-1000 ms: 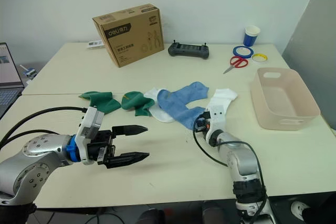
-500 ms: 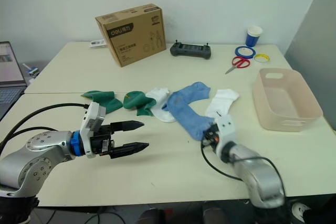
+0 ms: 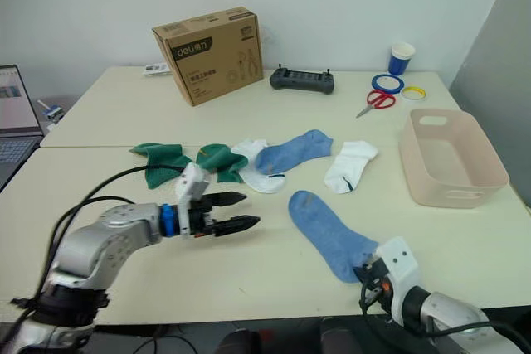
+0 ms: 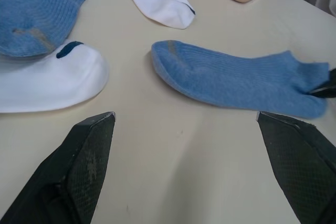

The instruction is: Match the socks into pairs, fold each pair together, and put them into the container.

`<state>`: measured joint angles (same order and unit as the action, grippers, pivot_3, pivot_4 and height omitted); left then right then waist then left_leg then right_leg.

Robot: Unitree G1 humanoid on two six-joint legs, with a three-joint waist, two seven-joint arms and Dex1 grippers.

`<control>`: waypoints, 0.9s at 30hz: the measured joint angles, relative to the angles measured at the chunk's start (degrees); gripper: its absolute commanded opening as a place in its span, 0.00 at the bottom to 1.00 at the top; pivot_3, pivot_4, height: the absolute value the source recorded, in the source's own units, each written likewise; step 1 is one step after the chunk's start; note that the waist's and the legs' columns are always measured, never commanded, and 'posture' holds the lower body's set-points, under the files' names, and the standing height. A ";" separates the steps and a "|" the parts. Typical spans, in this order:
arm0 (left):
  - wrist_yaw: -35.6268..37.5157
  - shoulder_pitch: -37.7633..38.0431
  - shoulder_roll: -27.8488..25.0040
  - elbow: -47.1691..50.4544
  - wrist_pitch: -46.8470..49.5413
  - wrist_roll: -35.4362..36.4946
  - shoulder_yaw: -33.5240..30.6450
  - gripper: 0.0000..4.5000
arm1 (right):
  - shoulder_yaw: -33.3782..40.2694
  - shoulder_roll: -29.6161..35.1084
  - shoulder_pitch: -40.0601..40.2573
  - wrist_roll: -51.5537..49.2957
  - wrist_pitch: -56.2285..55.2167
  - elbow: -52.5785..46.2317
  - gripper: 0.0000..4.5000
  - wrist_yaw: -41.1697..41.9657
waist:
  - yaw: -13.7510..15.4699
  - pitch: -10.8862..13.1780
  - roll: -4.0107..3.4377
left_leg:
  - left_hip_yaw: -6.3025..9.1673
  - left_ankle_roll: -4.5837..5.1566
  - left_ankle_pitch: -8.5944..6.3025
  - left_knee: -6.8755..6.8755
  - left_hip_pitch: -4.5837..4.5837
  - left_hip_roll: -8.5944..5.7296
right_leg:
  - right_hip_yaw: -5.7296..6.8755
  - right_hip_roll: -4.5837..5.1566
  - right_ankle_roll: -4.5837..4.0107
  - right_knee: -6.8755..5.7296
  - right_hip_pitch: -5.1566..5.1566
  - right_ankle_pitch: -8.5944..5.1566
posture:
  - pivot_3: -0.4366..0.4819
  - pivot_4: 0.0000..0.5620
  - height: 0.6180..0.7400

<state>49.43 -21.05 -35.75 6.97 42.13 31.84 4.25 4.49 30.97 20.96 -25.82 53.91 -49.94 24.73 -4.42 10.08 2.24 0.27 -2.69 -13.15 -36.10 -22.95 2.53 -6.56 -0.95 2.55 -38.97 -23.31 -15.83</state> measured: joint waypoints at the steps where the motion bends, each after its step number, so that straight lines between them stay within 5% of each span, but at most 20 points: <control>1: -0.84 -1.30 1.64 -1.21 0.16 -0.84 0.99 1.00 | 0.00 0.03 0.62 0.07 -0.28 -0.10 0.00 -0.15 | 0.09 -0.01 0.01 | 0.00 0.00 0.00 0.00 0.00 -0.01 | 0.00 0.00 0.01 0.00 0.01 0.01 | 0.48 0.27 0.86; 9: -7.47 -10.39 15.44 -13.58 -0.10 -7.25 6.74 1.00 | -1.30 0.18 2.21 1.99 -2.20 -0.13 0.00 -1.68 | 0.57 -0.01 0.03 | 0.09 0.00 0.00 0.00 -0.02 -0.03 | 0.05 -0.03 0.05 0.00 0.01 0.03 | 0.48 0.27 0.86; 12: -8.81 -11.95 18.42 -17.48 -1.40 -9.47 7.38 0.88 | -1.41 0.18 2.30 2.14 -2.37 -0.13 0.00 -2.22 | 0.68 -0.01 0.03 | 0.13 0.00 0.00 0.00 -0.03 -0.04 | 0.06 -0.04 0.05 0.00 0.03 0.03 | 0.48 0.27 0.86; 24: -6.15 -10.86 19.69 -17.38 -0.07 -11.48 8.56 0.05 | -1.36 0.05 1.70 2.57 -2.78 -0.01 0.00 -3.62 | 1.15 -0.02 0.03 | 0.26 0.00 0.00 0.00 -0.03 -0.05 | 0.16 -0.02 0.05 0.00 0.07 0.02 | 0.48 0.27 0.86; 27: -5.81 -9.12 19.66 -15.35 0.07 -11.10 8.47 0.01 | -1.16 -0.01 -0.04 2.73 -3.78 0.43 0.00 -3.80 | 1.14 -0.02 0.03 | 0.28 0.00 0.00 0.00 -0.03 -0.05 | 0.17 -0.02 0.05 0.00 0.07 0.03 | 0.48 0.27 0.86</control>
<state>43.62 -30.16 -16.09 -8.37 42.20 20.74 12.71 3.33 30.96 20.92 -23.10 50.13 -49.51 20.94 -3.28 10.06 2.26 0.55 -2.69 -13.15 -36.11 -22.98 2.48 -6.39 -0.97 2.60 -38.97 -23.24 -15.81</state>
